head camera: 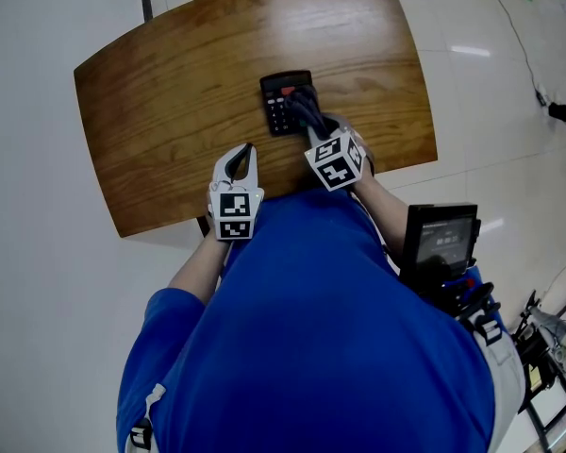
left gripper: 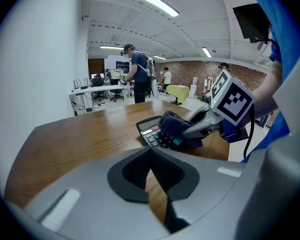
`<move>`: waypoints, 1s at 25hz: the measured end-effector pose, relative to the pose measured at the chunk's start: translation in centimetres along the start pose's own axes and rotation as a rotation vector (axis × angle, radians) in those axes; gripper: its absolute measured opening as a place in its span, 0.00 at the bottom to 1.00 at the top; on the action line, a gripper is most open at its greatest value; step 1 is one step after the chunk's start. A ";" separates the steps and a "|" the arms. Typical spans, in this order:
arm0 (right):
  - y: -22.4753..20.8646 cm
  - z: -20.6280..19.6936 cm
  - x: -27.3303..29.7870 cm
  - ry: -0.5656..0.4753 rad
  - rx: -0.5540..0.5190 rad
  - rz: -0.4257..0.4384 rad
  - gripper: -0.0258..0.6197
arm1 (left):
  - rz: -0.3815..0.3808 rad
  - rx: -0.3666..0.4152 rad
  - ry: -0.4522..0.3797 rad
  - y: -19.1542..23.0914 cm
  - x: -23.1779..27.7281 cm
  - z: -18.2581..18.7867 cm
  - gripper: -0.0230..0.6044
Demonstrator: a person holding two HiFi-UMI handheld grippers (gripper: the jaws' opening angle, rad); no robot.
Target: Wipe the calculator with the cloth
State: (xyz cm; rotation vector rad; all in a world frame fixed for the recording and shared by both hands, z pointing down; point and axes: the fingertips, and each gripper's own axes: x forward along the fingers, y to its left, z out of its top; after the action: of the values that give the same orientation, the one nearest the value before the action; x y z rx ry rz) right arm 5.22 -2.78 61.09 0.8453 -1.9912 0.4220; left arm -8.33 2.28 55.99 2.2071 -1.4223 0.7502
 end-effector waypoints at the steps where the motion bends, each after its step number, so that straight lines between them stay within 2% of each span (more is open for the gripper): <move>1: 0.6 0.4 0.0 -0.014 -0.014 0.016 0.15 | 0.006 -0.001 -0.001 0.1 -0.1 0.0 0.05; 5: 4.1 2.0 0.2 -0.051 -0.087 0.099 0.15 | 0.033 -0.003 0.001 0.4 -1.0 0.0 0.05; 9: 6.5 2.5 0.8 -0.042 -0.143 0.154 0.15 | 0.057 -0.004 0.003 0.6 -2.1 0.1 0.05; 18: 5.4 1.9 1.1 -0.028 -0.137 0.136 0.15 | 0.071 0.002 0.004 1.2 -2.1 0.0 0.05; 25: 2.3 -0.3 1.1 0.004 -0.076 0.073 0.15 | 0.050 0.006 -0.003 0.7 -0.8 -0.3 0.05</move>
State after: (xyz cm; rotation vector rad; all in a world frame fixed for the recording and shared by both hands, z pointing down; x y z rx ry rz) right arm 3.42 -1.45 62.22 0.7251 -2.0257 0.3867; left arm -9.28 2.71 55.78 2.1854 -1.4832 0.7689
